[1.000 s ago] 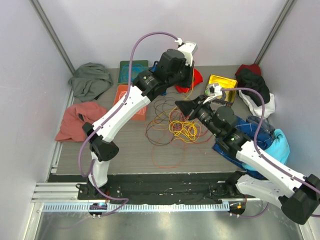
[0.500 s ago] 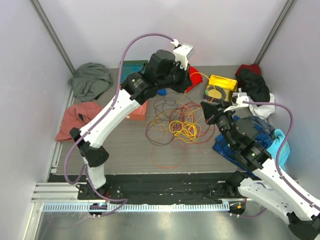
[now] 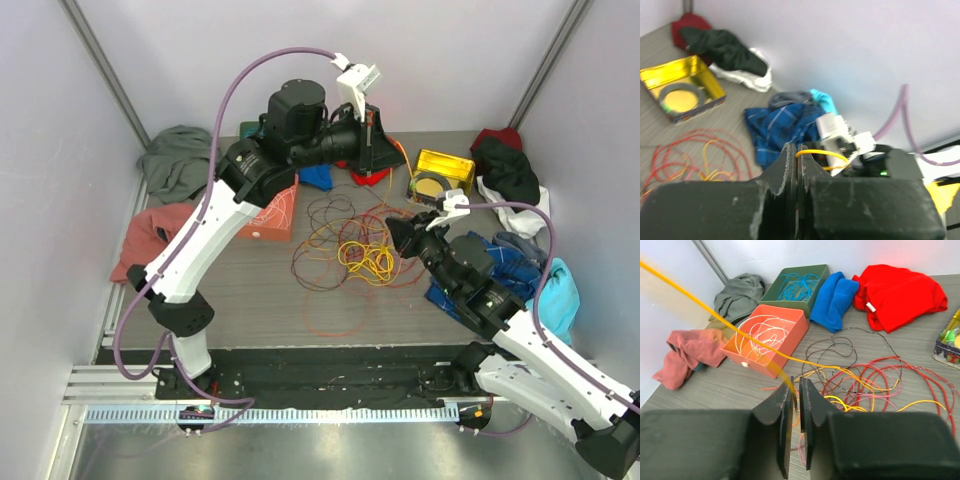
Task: Untangle the cables
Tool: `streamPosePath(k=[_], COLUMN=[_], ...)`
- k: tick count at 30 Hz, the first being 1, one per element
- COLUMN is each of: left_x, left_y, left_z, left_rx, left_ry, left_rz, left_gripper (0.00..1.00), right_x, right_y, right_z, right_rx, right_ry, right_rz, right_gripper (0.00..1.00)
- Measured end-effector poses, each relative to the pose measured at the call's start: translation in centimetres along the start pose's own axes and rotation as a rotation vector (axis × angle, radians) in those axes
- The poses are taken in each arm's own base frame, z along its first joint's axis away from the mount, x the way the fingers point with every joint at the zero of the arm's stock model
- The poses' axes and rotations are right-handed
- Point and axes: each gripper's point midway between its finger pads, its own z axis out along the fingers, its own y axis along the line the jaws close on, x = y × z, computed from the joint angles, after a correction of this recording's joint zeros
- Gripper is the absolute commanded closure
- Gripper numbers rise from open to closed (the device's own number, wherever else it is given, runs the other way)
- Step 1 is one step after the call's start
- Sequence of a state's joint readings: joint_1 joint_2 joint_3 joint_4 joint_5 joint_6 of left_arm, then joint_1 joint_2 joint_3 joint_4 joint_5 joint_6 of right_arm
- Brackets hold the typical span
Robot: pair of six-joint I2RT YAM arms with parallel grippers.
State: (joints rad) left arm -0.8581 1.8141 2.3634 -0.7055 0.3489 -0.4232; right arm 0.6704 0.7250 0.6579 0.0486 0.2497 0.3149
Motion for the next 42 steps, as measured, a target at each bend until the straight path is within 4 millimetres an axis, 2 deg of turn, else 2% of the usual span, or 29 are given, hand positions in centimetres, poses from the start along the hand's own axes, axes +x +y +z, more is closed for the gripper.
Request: streamPosePath(k=[3, 7, 21, 22, 25, 35, 40, 42], left_x=[-0.9, -1.1, -0.3, -0.3, -0.4, 0.0, 1.0, 1.3], left_y=[-1.1, -1.9, -1.9, -2.0, -2.4, -3.4, -3.3, -3.1], left_z=[-0.2, -0.1, 1.2, 1.2, 1.1, 1.5, 1.6, 1.8], left_rx=[0.044, 0.083, 0.113, 0.118, 0.138, 0.209, 0.215, 0.215], left_ry=[-0.023, -0.026, -0.001, 0.001, 0.004, 0.018, 0.042, 0.049], left_rz=[-0.014, -0.038, -0.082, -0.084, -0.098, -0.139, -0.154, -0.160], left_gripper=[1.00, 1.00, 1.00, 1.00, 1.00, 1.00, 1.00, 1.00], right_x=[0.0, 0.6, 1.4, 1.5, 1.9, 2.7, 3.7, 3.5], right_y=[0.4, 0.9, 1.9, 1.9, 1.9, 2.0, 0.9, 0.5], right_z=[0.2, 0.8, 1.7, 1.9, 2.7, 6.9, 7.3, 7.1], right_rx=[-0.020, -0.041, -0.093, -0.092, -0.085, -0.066, -0.040, -0.034], right_ry=[0.001, 0.017, 0.039, 0.040, 0.042, -0.036, -0.112, -0.152], right_rz=[0.002, 0.000, 0.001, 0.000, -0.001, 0.038, 0.091, 0.120], right_gripper=[0.67, 0.59, 0.60, 0.60, 0.72, 0.75, 0.95, 0.99])
